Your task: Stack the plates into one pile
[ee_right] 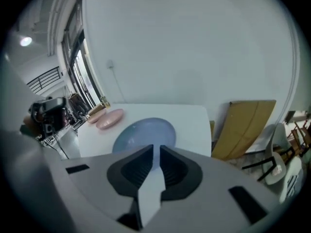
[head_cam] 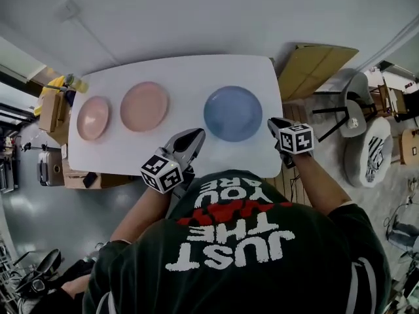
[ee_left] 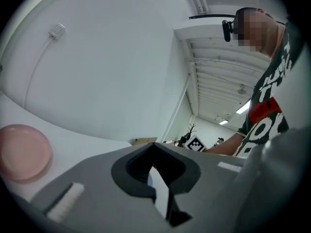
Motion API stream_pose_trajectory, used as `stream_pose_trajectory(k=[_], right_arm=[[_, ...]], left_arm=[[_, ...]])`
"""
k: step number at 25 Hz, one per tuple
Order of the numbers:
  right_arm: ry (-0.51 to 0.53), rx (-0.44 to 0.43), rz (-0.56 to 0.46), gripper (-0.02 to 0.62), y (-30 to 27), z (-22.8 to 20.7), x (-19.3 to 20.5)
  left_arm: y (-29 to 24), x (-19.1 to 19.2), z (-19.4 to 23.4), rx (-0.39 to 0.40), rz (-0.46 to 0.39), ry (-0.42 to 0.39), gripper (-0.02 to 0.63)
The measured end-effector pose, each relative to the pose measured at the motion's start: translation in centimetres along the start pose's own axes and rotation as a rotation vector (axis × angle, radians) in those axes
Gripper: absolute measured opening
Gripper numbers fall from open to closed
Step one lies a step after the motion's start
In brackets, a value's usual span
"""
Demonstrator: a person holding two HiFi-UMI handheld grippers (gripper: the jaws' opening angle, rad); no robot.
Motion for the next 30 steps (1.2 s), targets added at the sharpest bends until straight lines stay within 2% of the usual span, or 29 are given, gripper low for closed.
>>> stream_pose_trajectory(k=[2, 4, 6, 12, 15, 17, 20, 23, 26, 30], right_arm=[[-0.063, -0.020, 0.078, 0.019, -3.2, -2.0, 0.3], [-0.141, -0.059, 0.151, 0.123, -6.3, -3.3, 0.8], [-0.225, -0.098, 0.202, 0.137, -8.8, -4.5, 1.2], [-0.394, -0.224, 0.244, 0.127, -12.2, -5.5, 1.8], [-0.515, -0.269, 0.242, 0.038, -12.9, -6.1, 2.1], [-0.564, -0.301, 0.249, 0.017, -12.8, -6.7, 2.4], [-0.567, -0.342, 0.260, 0.017, -11.5, -7.3, 2.3], [-0.548, -0.381, 0.225, 0.017, -9.9, -6.8, -0.7], [-0.488, -0.392, 0.184, 0.017, -9.5, -3.8, -6.4], [-0.379, -0.425, 0.154, 0.017, -11.7, 4.4, -15.9]], left_arm=[[-1.0, 0.1, 0.0, -0.014, 0.013, 0.012, 0.005], [-1.9, 0.3, 0.0, -0.028, 0.037, 0.018, 0.005], [-2.9, 0.3, -0.1, -0.042, 0.058, 0.026, 0.005], [-4.3, 0.6, -0.3, -0.107, 0.095, 0.058, 0.005], [-4.0, 1.1, -0.5, -0.151, 0.098, 0.073, 0.005], [-3.7, 1.3, -0.7, -0.180, 0.087, 0.086, 0.005], [-3.2, 1.1, -0.8, -0.226, 0.044, 0.103, 0.005], [-1.4, 1.0, 0.0, -0.280, -0.013, 0.123, 0.005], [2.8, 1.1, 2.0, -0.362, -0.078, 0.122, 0.005], [11.2, 0.8, 5.9, -0.497, -0.189, 0.119, 0.004]])
Point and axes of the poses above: the fingertips, and each gripper's own axes: y backward along the fingers, z to its left, x out of its underside, the point moved 5 cm from there along y, backward along the fingers, and after that the axes turned 13 degrees about z, right-handed, at the moved point
